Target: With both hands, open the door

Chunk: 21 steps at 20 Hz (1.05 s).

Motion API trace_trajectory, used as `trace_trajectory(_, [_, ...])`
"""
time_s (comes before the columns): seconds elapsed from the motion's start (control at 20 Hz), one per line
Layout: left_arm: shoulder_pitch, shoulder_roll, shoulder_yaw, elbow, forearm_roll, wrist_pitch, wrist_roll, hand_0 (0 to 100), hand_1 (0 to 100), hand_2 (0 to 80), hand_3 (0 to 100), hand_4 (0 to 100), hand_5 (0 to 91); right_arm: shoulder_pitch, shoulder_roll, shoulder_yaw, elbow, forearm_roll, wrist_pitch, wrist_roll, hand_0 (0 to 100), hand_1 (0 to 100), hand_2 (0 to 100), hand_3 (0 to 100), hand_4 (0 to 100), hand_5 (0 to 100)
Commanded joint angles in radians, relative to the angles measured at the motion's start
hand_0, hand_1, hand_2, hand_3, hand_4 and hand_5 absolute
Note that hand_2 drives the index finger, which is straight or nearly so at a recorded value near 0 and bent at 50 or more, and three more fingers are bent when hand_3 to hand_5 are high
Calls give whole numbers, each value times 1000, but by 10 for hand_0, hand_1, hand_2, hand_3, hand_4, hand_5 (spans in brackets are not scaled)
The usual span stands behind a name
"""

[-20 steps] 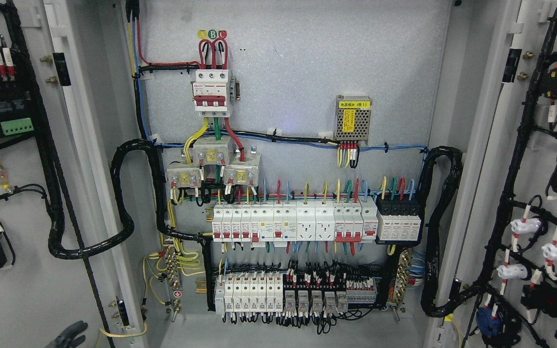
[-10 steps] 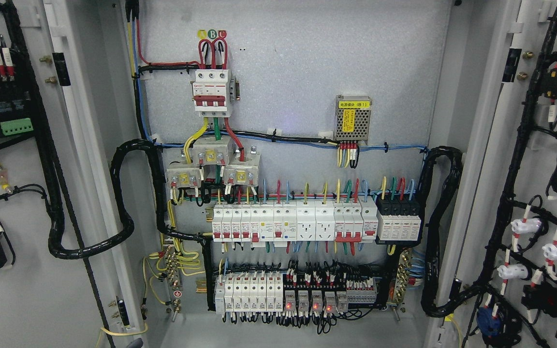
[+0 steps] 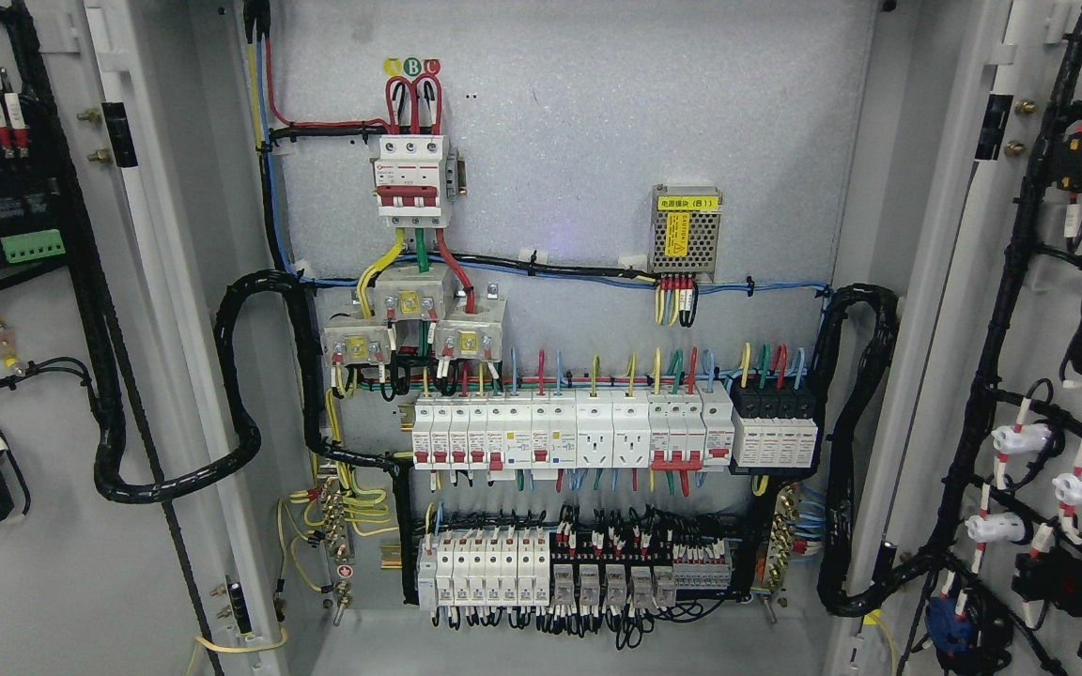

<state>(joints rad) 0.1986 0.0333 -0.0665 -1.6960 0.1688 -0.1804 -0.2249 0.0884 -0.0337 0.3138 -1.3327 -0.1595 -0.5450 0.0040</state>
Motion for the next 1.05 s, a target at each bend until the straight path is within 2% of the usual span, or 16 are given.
trace_trajectory(0.0, [50, -33, -91, 7, 0, -14, 6, 295, 0, 27, 27, 36, 0, -32, 31, 28, 93, -2, 2, -1, 219, 0, 0, 0, 0, 0])
trace_trajectory(0.3, [64, -33, -88, 7, 0, -25, 15, 295, 0, 28, 28, 37, 0, -1, 29, 50, 60, -2, -7, -1, 219, 0, 0, 0, 0, 0])
trace_trajectory(0.5, [65, -33, -87, 7, 0, -25, 67, 295, 0, 27, 28, 37, 0, 27, 21, 71, 30, -2, -10, -1, 218, 0, 0, 0, 0, 0])
trace_trajectory(1.0, [78, -32, -82, 10, -2, -24, 73, 295, 0, 27, 28, 38, 0, 33, 18, 64, -13, -2, -7, -1, 219, 0, 0, 0, 0, 0])
